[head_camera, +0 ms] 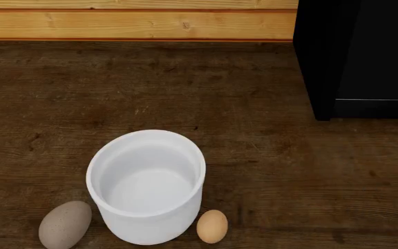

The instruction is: Place the eggs and milk next to the bowl.

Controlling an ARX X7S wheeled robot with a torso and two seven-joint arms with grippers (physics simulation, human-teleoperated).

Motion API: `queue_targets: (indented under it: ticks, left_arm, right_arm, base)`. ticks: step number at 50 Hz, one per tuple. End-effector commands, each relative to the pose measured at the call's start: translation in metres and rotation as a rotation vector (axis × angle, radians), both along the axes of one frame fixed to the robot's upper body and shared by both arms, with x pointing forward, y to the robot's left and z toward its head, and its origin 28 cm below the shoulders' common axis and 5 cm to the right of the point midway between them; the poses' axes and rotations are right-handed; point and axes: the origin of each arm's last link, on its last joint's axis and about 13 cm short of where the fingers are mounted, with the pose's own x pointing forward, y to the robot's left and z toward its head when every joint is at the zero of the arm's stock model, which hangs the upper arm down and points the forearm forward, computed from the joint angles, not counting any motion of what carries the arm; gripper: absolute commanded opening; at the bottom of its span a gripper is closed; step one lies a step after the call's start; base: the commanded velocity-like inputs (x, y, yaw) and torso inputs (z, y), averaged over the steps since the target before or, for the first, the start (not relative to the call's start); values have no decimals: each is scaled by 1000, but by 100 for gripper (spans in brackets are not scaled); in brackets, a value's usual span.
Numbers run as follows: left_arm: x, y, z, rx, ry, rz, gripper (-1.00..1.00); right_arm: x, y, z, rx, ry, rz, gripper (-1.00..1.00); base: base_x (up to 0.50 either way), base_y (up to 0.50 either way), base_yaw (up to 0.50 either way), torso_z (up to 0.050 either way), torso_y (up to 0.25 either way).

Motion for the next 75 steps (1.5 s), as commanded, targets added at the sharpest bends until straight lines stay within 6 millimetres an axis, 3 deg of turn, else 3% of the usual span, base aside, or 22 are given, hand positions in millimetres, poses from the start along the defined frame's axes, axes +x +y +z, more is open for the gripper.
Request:
queue_targets:
  ticks: [1, 19, 75]
  left_arm:
    - [1, 3, -1, -12, -17, -5, 100]
    - [-1, 4, -1, -12, -13, 3, 100]
    - [0, 6, -1, -1, -6, 14, 100]
  right_arm:
    - [10, -6, -1, -7, 2, -28, 100]
    - [31, -10, -7, -13, 30, -47, 100]
    - [65, -19, -21, 23, 77, -88, 100]
  base:
    - [0, 0, 0, 0, 0]
    - [0, 0, 0, 0, 0]
    - [0, 0, 0, 0, 0]
